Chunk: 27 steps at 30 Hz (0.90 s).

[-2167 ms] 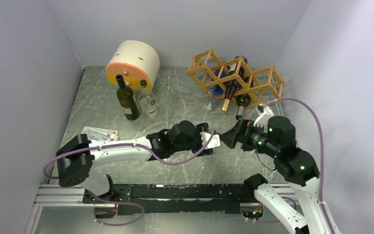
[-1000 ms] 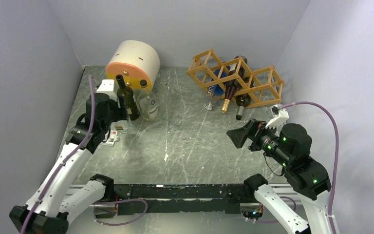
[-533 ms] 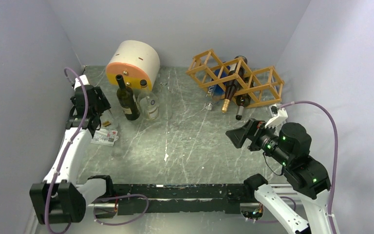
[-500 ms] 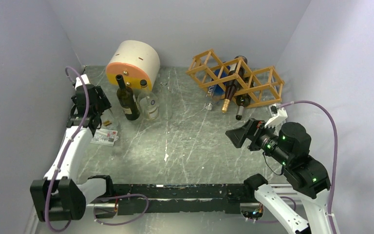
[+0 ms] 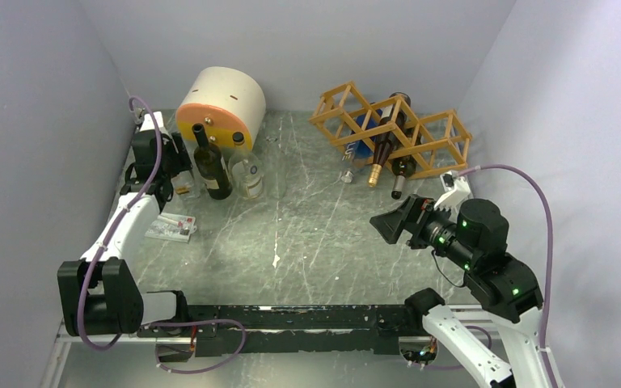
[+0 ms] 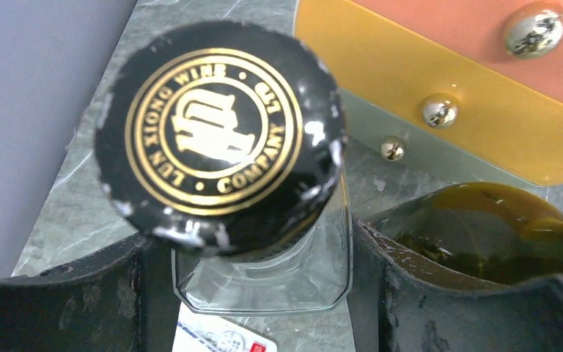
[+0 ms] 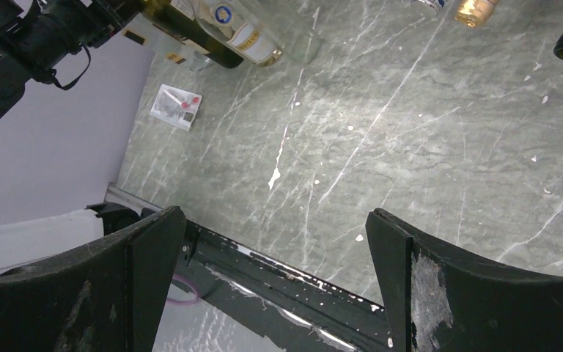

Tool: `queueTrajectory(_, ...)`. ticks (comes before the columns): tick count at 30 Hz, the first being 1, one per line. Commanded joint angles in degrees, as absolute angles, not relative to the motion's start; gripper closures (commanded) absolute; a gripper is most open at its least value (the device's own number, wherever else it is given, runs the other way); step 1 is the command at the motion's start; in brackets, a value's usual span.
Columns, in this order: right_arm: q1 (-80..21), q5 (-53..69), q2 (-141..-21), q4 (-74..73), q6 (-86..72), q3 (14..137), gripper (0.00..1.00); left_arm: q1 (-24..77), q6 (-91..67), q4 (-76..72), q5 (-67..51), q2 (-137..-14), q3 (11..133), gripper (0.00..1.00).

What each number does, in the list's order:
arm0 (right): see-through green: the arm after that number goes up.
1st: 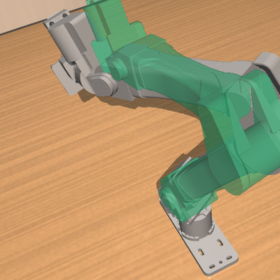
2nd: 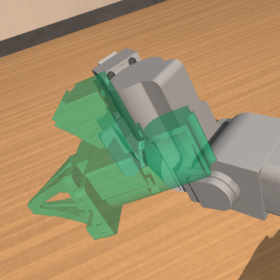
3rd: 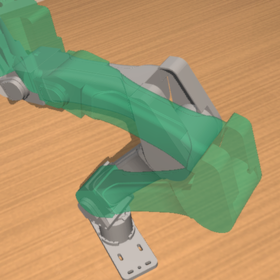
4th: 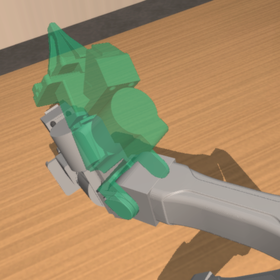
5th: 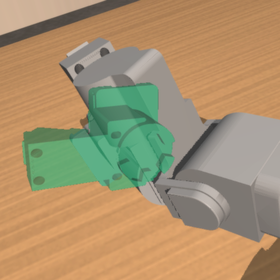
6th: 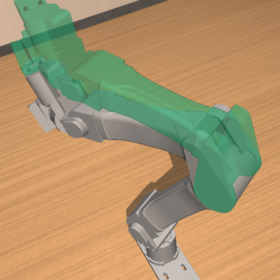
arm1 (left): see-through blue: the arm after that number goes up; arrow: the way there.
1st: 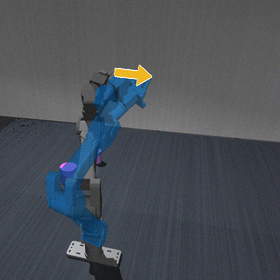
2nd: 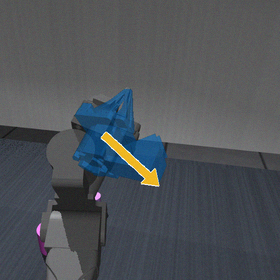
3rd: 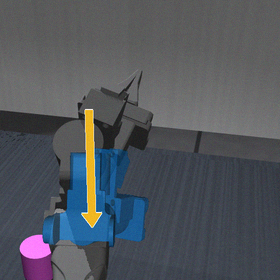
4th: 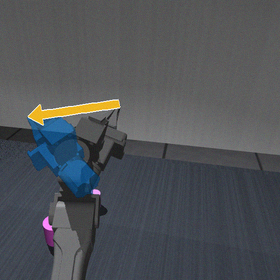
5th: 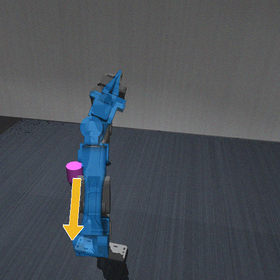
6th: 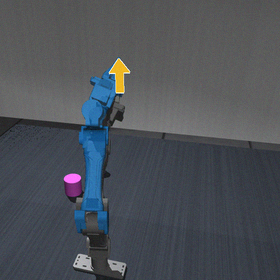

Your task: Take the wine bottle off the wine rack

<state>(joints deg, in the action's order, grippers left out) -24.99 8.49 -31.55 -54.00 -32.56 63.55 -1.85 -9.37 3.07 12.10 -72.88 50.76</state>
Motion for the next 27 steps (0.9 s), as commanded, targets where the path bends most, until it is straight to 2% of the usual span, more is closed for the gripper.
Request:
queueTrajectory(1,-25.31,9.66,-31.71,-51.78,-33.37,62.39,0.0,-2.37,-8.74,-6.54,7.66,-72.02,52.62,0.79)
queueTrajectory(4,-25.31,10.05,-31.56,-51.09,-33.89,61.76,0.0,-2.38,-10.09,-4.88,8.17,-73.26,53.33,0.63)
queueTrajectory(10,-25.31,10.4,-30.78,-51.36,-34.28,61.55,0.0,-2.37,-9.99,-3.7,9.52,-72.63,52.52,0.45)
queueTrajectory(15,-25.32,10.1,-30.38,-51.79,-34.4,61.61,0.0,-2.38,-10.0,-3.68,10.0,-71.0,51.64,0.17)
queueTrajectory(18,-25.32,10.26,-30.49,-51.75,-34.59,61.68,0.0,-2.39,-9.71,-3.49,10.72,-69.69,51.3,0.06)
queueTrajectory(20,-25.32,10.45,-30.61,-51.89,-34.63,61.89,0.0,-2.37,-9.59,-3.62,10.7,-68.55,50.91,0.0)
queueTrajectory(27,-25.31,9.74,-31.95,-53.66,-34.07,63.63,0.0,-2.29,-11.61,-2.24,14.18,-63.36,50.83,0.0)
